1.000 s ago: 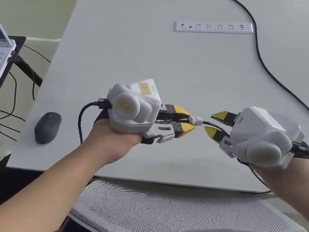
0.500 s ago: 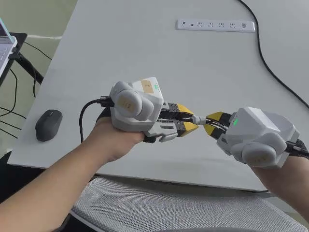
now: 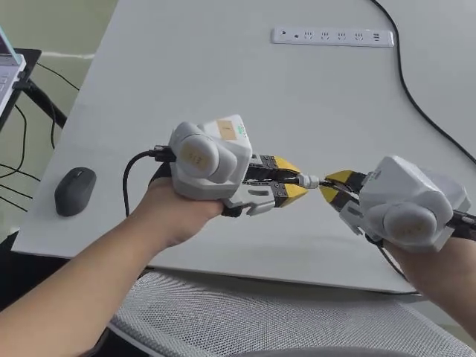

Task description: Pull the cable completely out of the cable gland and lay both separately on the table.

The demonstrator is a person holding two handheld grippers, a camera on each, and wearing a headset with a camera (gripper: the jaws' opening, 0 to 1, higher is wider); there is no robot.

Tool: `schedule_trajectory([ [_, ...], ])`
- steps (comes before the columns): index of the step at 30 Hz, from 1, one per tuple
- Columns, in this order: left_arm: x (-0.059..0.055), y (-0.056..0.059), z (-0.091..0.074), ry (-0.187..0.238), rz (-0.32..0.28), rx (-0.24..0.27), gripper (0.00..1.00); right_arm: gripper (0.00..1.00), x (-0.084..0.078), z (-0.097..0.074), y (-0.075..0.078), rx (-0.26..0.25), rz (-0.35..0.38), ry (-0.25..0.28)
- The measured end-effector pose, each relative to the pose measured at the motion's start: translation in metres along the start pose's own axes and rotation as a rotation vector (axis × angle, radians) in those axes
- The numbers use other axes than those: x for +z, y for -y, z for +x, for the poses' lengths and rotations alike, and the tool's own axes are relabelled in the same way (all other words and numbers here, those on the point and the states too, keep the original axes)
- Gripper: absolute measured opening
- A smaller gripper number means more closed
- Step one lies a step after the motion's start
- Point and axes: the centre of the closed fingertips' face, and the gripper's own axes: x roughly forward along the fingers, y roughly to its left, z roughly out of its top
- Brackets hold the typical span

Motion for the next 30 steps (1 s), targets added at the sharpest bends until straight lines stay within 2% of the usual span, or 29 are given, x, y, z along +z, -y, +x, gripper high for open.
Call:
schedule_trajectory([
  [6, 0.001, -0.006, 0.001, 0.006, -0.001, 0.007, 0.15, 0.01, -0.014, 0.000, 0.010, -0.012, 0.151, -0.016],
  [19, 0.000, -0.009, 0.001, 0.008, -0.004, 0.009, 0.15, 0.01, -0.041, -0.003, 0.019, -0.029, 0.318, -0.059],
  [25, -0.002, -0.010, 0.000, 0.003, -0.002, 0.011, 0.15, 0.01, -0.054, -0.003, 0.018, -0.027, 0.457, -0.089],
  [30, -0.001, -0.010, 0.001, 0.006, -0.003, 0.012, 0.15, 0.01, -0.065, -0.001, 0.020, -0.026, 0.531, -0.102],
])
